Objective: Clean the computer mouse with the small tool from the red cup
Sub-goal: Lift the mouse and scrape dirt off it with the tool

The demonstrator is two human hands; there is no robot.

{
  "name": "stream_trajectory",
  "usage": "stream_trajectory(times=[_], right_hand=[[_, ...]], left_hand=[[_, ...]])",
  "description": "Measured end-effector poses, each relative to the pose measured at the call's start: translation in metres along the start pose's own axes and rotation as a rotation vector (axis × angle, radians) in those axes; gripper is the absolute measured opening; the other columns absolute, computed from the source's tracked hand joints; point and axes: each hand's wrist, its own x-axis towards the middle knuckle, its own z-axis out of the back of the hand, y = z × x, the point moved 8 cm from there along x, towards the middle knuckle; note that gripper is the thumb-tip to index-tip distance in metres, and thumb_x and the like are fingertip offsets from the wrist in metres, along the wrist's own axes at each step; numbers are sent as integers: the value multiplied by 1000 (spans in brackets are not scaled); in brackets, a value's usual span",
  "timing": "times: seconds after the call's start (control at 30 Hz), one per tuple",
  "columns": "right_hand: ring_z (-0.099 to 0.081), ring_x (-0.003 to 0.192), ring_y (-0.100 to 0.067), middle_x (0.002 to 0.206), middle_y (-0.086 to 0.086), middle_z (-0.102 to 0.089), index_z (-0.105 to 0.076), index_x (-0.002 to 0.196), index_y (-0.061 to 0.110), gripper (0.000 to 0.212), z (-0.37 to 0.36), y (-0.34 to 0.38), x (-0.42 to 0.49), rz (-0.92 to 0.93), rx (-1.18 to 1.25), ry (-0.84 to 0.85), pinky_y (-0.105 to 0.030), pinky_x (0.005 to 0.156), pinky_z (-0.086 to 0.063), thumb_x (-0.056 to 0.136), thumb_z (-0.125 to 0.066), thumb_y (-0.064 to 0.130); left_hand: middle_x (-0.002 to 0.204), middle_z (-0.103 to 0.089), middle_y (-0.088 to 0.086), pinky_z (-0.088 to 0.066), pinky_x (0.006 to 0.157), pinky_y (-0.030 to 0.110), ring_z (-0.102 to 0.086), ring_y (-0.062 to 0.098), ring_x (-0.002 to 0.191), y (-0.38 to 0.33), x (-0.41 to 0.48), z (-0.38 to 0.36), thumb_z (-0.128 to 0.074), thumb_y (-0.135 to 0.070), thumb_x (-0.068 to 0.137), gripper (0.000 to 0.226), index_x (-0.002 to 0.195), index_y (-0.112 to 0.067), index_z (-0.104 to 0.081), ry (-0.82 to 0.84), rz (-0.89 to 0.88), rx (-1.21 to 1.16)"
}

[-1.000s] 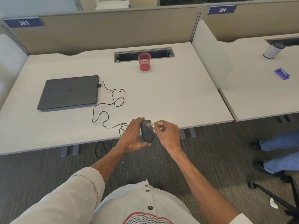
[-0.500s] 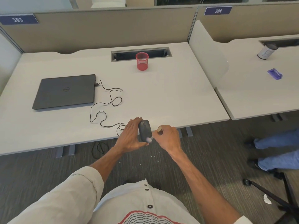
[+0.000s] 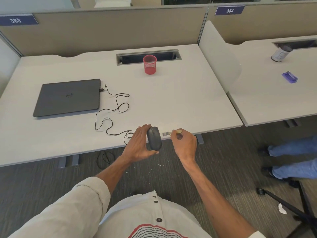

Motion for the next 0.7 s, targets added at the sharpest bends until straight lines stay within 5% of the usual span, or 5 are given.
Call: stream_trajectory(times=[0.2,0.33,0.53,0.7], right_hand=[[-66,56,3,71,17,-80,-77,73,36,31,-15,-9,-2,-88,168,162,-20,70,-57,104,-73,29],[-68,59,-1,68,13,-79,-79,74,31,30,-12,-23,-4,-119,92,130,-28,70,-58,103,-75,27],[-65,52,-1,64,15,-78,-78,70,28,32,0,-38,-1,-170,114,54,-17,61,-52,102,-75,28],[-66,52,0,72,16,-81,-81,79,30,26,-18,-21,-4,-118,196,182,-8,61,-53,104,-73,33]], left_hand=[[175,-35,8,-13,143,42,-33,25,165,0,1,2,-95,-63,77,127,169,-9,-25,-1,-1,0],[175,-35,7,-17,142,45,-35,25,164,1,2,6,-94,-65,76,127,168,-10,-25,-11,13,-10],[174,-36,7,-22,140,47,-37,25,162,5,1,11,-94,-65,76,127,168,-10,-26,-29,33,-20],[170,-39,8,-33,134,49,-42,25,156,2,2,11,-94,-66,76,125,167,-11,-27,-18,27,-21]])
